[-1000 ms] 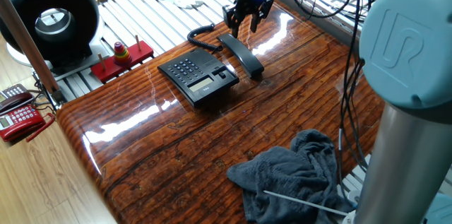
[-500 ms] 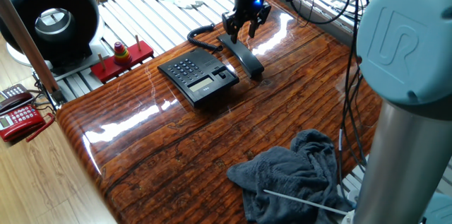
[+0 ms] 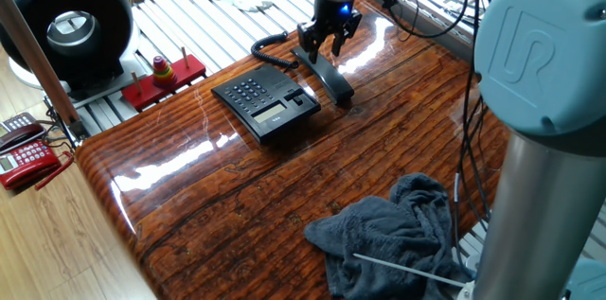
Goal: Place the handset of the telephone on the corresponding phone cradle
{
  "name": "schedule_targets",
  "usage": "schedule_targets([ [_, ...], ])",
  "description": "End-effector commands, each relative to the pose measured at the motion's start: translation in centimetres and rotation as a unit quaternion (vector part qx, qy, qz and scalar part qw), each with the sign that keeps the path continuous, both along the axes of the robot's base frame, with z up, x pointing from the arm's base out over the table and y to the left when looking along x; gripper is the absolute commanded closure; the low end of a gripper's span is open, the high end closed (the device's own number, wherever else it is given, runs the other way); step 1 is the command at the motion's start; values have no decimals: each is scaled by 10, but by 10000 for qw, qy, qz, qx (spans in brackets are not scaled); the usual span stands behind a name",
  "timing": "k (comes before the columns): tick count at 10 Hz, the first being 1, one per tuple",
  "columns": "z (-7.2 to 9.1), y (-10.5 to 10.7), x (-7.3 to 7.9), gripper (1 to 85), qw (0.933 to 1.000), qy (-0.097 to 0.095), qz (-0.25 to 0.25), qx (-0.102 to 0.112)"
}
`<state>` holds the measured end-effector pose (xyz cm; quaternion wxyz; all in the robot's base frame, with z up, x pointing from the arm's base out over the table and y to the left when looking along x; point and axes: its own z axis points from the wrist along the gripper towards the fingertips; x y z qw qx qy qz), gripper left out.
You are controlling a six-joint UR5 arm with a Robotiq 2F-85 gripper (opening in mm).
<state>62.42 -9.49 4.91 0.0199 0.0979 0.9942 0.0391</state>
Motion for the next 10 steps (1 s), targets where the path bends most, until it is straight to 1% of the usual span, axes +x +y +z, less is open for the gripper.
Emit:
schedule_targets([
  [1, -6, 3, 4, 317, 10000, -46, -14, 64],
  [3, -12, 3, 6, 317, 10000, -78, 14, 47],
  [5, -15, 6, 8, 317, 9999, -110, 27, 77],
  [6, -17, 4, 9, 317, 9999, -125, 26, 39],
  [10, -22, 2, 13, 307, 9998, -182, 69, -3],
])
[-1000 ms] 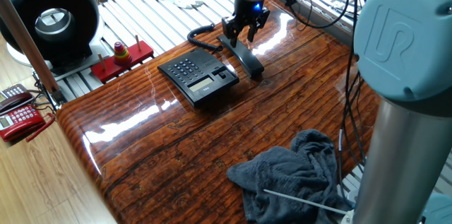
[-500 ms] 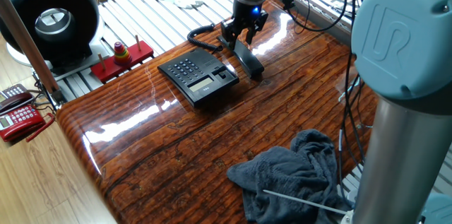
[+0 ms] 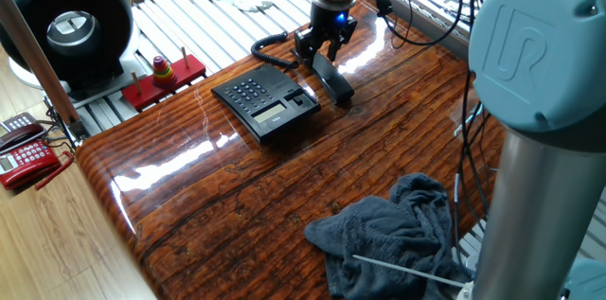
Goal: Place the handset of the telephone on the corresponding phone cradle
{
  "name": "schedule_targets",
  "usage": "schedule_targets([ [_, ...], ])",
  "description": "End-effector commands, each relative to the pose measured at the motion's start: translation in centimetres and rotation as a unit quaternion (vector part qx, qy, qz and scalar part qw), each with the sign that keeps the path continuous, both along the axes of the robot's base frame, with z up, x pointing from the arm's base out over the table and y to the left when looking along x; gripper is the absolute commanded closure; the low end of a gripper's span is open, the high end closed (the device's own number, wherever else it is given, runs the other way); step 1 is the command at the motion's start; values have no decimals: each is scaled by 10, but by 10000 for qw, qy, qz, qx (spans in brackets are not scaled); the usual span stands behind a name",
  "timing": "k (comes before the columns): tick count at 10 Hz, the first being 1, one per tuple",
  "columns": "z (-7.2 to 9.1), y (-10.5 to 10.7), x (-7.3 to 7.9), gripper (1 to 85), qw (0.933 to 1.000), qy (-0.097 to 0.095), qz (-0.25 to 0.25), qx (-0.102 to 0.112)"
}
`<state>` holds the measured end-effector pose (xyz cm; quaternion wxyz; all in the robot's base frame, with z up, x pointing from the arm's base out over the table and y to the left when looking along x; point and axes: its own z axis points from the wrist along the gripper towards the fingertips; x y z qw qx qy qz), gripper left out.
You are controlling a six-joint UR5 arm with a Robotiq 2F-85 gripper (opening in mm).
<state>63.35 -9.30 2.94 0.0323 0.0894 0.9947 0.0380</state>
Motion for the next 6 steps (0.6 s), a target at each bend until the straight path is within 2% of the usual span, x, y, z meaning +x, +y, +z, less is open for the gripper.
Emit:
schedule_targets([
  [1, -4, 0, 4, 307, 10000, -57, -10, 31],
  [6, -9, 2, 9, 307, 9999, -129, 38, 65],
])
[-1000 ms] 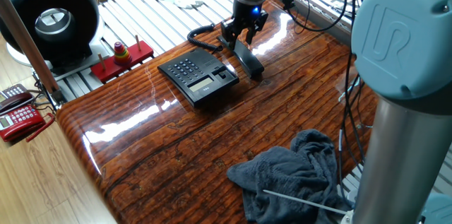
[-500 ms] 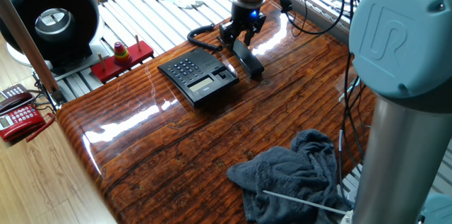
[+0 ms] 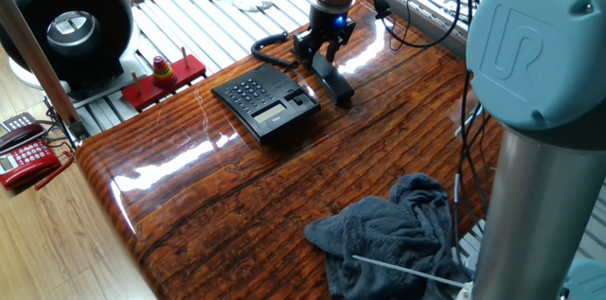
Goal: Place the handset of the telephone on the corresponding phone cradle
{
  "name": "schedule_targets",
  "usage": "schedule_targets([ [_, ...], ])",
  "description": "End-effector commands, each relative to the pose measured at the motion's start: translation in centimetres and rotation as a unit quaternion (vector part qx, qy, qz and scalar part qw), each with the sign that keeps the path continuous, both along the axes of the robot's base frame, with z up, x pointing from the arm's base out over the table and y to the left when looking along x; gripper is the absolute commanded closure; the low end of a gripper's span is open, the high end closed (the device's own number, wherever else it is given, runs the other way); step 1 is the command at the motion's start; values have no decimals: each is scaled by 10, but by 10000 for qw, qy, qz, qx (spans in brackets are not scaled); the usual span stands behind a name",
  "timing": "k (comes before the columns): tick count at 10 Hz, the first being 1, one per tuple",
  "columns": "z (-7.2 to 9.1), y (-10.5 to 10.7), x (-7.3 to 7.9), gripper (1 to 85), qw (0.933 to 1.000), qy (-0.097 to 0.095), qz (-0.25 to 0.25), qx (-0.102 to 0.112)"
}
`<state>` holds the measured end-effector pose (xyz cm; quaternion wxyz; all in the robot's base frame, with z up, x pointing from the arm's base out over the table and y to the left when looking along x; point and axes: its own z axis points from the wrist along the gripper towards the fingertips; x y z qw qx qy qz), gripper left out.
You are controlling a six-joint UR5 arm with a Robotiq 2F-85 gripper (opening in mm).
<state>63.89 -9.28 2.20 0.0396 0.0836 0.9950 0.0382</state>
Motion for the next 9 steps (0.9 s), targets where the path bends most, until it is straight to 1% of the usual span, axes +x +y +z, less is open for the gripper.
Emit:
schedule_targets([
  [1, -1, 4, 4, 307, 9999, -60, -17, 103],
  [4, -5, 6, 5, 307, 9998, -107, -6, 140],
  [5, -7, 0, 2, 307, 10000, -45, -24, 42],
  [6, -6, 0, -2, 310, 9999, 53, -102, 56],
  [7, -5, -3, -8, 317, 9998, 198, -101, 9],
  [8, -5, -7, -11, 333, 9996, 255, -31, -88],
  [9, -5, -7, -11, 337, 9996, 254, -15, -89],
])
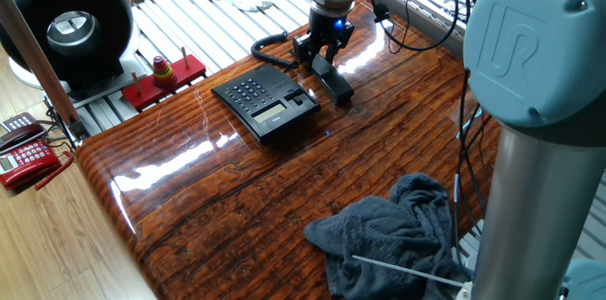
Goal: Place the handset of the telephone on the corresponding phone cradle
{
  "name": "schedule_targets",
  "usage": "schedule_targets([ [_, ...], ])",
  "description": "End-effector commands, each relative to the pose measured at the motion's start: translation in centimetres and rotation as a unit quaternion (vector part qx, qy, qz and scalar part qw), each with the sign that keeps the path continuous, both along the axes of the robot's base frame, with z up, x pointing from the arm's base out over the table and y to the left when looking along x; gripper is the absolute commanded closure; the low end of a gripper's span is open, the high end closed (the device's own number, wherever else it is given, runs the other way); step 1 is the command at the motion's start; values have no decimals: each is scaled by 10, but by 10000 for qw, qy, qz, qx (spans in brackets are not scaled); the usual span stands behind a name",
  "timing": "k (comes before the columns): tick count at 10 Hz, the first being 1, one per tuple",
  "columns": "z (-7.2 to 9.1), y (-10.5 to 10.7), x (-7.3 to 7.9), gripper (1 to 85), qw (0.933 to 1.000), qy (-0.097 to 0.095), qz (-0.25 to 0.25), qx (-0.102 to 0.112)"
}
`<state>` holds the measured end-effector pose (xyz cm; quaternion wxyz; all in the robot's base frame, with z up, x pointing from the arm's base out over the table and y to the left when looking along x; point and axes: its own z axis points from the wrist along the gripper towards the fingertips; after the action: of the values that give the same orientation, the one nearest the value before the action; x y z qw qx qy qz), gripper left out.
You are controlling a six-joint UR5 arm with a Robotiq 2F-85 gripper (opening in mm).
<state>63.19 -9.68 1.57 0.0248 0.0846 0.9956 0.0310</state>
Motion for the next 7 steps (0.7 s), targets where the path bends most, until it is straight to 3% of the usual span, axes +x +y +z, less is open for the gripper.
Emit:
schedule_targets([
  [1, 1, -5, -3, 337, 10000, 75, 13, -62],
  [4, -4, -1, 4, 337, 9999, -101, 13, -17],
  [7, -3, 0, 3, 463, 9999, -98, -64, 11],
])
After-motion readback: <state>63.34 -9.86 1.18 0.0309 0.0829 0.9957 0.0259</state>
